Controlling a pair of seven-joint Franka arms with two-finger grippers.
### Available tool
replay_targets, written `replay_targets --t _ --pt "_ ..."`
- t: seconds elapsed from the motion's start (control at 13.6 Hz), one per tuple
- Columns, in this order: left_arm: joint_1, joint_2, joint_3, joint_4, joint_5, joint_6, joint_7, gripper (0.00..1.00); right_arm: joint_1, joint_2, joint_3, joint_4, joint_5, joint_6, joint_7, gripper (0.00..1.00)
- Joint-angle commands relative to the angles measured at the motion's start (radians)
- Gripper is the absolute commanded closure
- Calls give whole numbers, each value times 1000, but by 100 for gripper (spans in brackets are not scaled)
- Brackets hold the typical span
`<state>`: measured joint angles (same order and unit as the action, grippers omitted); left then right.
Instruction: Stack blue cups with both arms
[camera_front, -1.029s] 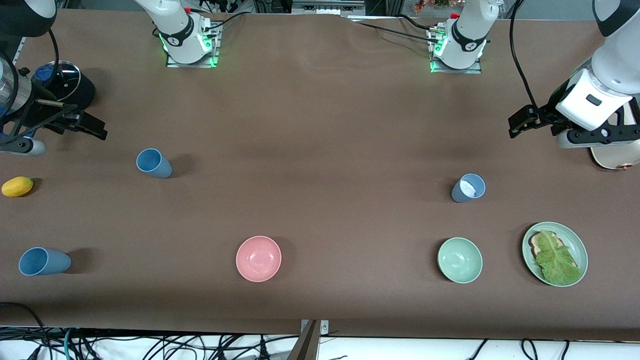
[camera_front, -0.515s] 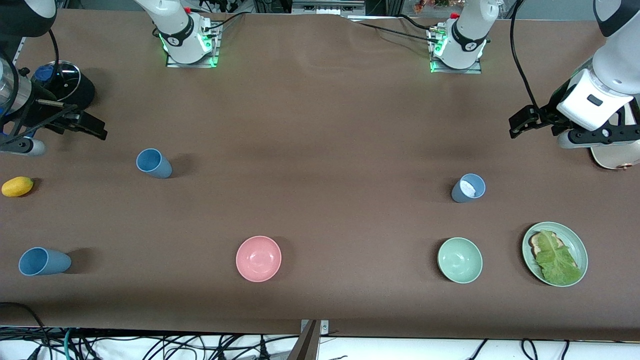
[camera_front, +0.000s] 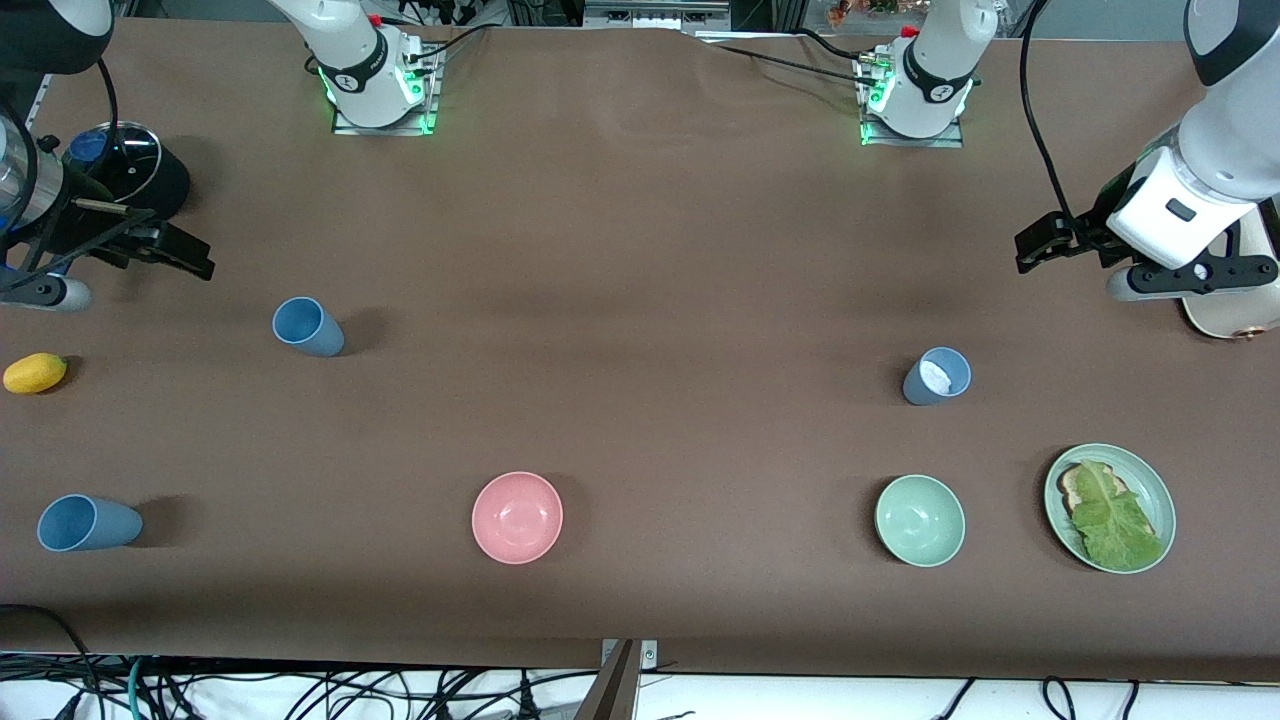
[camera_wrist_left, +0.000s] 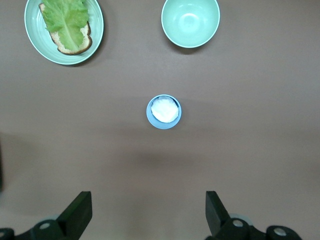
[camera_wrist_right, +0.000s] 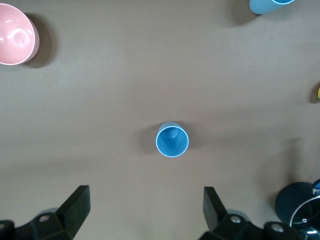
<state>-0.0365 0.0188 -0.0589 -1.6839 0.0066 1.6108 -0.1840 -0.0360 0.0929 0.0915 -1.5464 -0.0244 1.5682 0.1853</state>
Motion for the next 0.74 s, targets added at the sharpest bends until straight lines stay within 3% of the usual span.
replay_targets --t 0.0,0.66 --pt "3 18 5 9 -17 -8 31 0 -1 -15 2 -17 11 -2 11 0" --pt "4 26 8 7 4 6 34 0 -1 -15 2 -17 11 -2 13 0"
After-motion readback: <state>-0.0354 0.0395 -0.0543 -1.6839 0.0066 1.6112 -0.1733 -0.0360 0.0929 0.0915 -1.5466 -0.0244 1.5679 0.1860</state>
